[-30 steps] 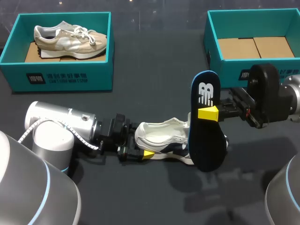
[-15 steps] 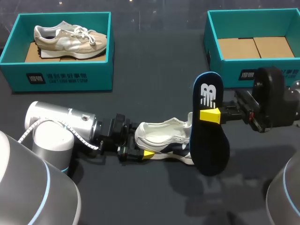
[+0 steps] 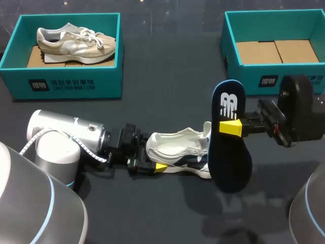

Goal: Take the shoe out of the shoebox, open the shoe tongue, remove and reinsert the insole, then place the shoe into the shoebox

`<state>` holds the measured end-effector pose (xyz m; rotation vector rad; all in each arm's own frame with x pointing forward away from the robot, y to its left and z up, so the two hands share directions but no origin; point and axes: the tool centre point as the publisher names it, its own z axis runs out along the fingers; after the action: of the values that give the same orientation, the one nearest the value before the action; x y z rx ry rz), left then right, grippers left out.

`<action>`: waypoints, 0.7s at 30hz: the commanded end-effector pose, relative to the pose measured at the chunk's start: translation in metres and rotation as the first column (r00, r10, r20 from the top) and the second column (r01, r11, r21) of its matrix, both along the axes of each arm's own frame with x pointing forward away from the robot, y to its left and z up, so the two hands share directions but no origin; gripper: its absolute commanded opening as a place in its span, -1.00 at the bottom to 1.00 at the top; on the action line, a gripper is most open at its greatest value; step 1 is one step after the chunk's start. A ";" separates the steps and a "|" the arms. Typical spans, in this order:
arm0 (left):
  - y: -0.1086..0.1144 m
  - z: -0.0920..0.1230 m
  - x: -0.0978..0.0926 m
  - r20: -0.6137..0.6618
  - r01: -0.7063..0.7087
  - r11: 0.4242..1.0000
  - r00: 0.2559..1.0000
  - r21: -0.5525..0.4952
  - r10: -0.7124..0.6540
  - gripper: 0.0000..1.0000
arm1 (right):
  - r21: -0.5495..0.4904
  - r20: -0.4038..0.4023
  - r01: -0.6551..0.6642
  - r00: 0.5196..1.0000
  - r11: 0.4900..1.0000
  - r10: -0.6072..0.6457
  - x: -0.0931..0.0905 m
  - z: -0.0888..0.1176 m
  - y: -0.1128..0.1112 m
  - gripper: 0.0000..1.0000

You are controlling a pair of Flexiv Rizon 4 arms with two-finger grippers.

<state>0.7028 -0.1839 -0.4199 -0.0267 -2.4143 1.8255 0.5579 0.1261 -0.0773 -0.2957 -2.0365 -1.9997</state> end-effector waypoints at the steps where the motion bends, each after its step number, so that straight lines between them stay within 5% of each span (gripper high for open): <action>1: 0.001 -0.003 0.001 0.000 0.001 1.000 1.000 0.003 -0.001 -1.00 | -0.002 0.000 0.009 1.000 1.000 -0.009 -0.004 0.000 0.000 -1.00; 4: 0.002 -0.003 0.000 -0.001 0.000 1.000 1.000 0.006 0.000 -1.00 | -0.002 0.000 0.009 1.000 1.000 -0.009 -0.004 0.000 0.000 -1.00; 6: 0.003 -0.003 0.000 -0.002 0.004 1.000 1.000 0.014 -0.004 -0.25 | -0.002 0.000 0.009 1.000 1.000 -0.009 -0.004 0.000 0.000 -1.00; 7: 0.004 -0.002 0.000 -0.002 0.005 1.000 1.000 0.015 -0.005 0.67 | -0.002 0.000 0.009 1.000 1.000 -0.009 -0.004 0.000 0.000 -1.00; 8: 0.004 -0.002 0.000 -0.003 0.005 1.000 1.000 0.016 -0.005 1.00 | -0.002 0.000 0.009 1.000 1.000 -0.009 -0.004 0.000 0.000 -1.00; 21: 0.015 0.011 0.006 0.032 0.003 0.997 0.999 0.082 -0.006 1.00 | -0.002 0.000 0.009 1.000 1.000 -0.009 -0.004 0.000 0.000 -1.00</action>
<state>0.7090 -0.1733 -0.4160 -0.0489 -2.4900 1.7640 0.5561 0.1259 -0.0773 -0.2993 -2.0383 -2.0021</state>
